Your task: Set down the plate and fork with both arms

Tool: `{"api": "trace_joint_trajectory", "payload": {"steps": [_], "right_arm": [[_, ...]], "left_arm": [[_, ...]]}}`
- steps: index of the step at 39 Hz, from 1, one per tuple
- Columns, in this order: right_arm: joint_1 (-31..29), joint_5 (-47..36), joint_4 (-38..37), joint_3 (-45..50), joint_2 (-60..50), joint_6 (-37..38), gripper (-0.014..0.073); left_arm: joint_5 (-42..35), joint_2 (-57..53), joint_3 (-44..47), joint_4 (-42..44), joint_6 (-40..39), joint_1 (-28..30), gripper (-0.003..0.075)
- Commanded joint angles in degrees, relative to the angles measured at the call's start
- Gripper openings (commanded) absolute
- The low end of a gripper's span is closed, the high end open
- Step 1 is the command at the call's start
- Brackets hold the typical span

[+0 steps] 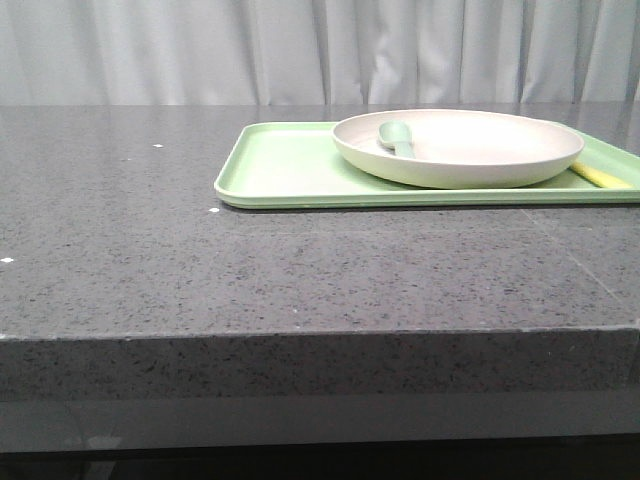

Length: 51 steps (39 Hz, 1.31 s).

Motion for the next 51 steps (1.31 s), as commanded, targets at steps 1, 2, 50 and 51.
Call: {"api": "trace_joint_trajectory", "payload": {"steps": [1,2,50,51], "right_arm": [[0.03,-15.01,-1.28,6.88,-5.25,-0.69,-0.0067],[0.03,-17.47,-1.32,8.77,-6.91,-0.69,-0.0067],[0.12,-42.81,0.24,35.22,-20.45,-0.69,-0.0067],[0.12,-42.81,0.24,35.22,-20.45,-0.69,-0.0067]], "left_arm": [[-4.96,-1.15,0.11,-0.54,-0.53,0.08,-0.0018],[-4.96,-1.15,0.11,-0.54,-0.53,0.08,-0.0018],[-4.96,-1.15,0.11,-0.54,-0.53,0.08,-0.0018],[-4.96,-1.15,0.11,-0.54,-0.53,0.08,-0.0018]]}}
